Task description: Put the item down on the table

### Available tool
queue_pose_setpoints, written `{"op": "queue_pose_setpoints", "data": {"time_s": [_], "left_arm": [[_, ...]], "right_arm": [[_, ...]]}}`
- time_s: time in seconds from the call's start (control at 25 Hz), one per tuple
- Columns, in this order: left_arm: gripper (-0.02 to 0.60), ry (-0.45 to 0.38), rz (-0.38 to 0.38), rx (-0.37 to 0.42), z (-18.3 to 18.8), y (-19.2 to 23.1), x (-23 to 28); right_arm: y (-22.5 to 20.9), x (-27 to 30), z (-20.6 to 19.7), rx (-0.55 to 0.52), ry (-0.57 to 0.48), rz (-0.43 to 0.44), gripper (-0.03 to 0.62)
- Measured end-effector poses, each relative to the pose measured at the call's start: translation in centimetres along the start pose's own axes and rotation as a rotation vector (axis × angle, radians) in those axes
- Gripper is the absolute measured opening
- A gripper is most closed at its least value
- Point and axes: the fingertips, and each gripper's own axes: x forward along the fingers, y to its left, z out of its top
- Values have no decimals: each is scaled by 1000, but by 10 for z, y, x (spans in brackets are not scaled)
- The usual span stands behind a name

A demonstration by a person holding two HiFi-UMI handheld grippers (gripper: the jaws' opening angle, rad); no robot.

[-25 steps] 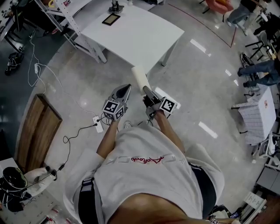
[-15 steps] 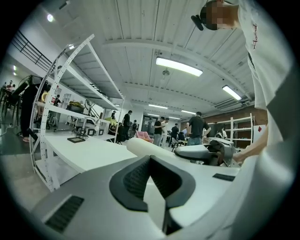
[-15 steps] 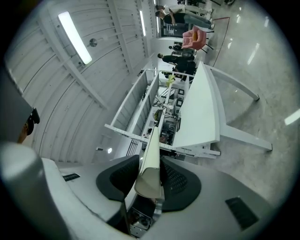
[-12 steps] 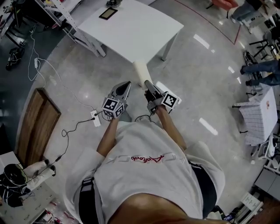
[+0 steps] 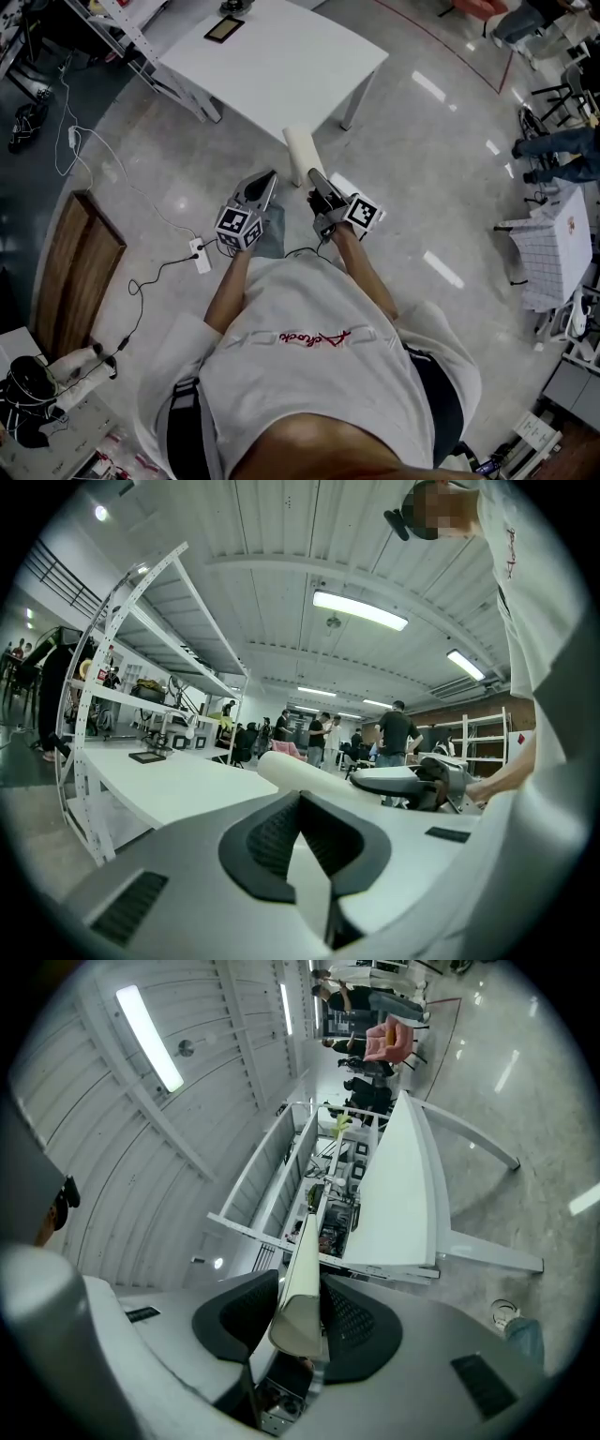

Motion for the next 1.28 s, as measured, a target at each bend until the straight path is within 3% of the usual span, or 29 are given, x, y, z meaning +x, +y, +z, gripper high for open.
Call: {"op": "queue_pose_setpoints", "data": {"time_s": [0.64,1.28], "left_arm": [[14,-18,-36,-30,15,67,71],[14,-5,-72,-36,72,207,153]], "right_arm": [[-22,80,45,-9,-20,14,167],[-46,229,106,-5,-62,-22,167]]}}
